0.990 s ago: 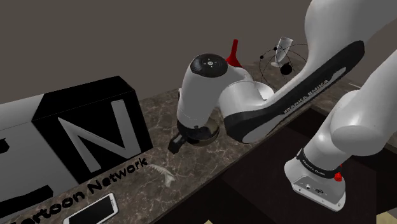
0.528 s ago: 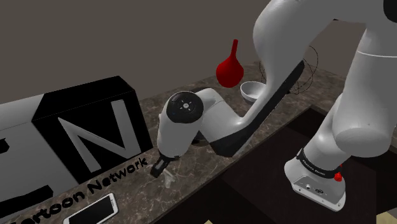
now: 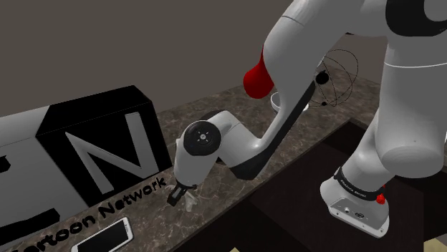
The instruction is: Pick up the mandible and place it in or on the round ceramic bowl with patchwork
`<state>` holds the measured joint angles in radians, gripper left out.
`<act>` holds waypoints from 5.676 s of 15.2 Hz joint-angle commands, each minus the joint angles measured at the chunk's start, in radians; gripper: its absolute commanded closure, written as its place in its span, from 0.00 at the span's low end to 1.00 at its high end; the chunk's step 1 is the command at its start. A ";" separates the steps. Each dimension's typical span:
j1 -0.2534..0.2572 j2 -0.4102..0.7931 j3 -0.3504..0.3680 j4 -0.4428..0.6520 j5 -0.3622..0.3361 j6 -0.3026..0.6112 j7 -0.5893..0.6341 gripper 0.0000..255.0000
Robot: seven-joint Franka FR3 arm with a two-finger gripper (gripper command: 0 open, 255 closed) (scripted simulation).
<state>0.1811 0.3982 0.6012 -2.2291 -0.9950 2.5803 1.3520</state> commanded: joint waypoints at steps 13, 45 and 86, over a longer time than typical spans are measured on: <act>0.005 0.011 -0.007 0.006 -0.012 0.002 0.008 1.00; 0.049 0.015 0.025 0.000 0.075 -0.074 0.112 1.00; -0.179 0.146 0.146 0.084 0.478 -0.062 -0.494 1.00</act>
<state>0.0015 0.5414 0.7473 -2.1442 -0.5169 2.5155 0.8584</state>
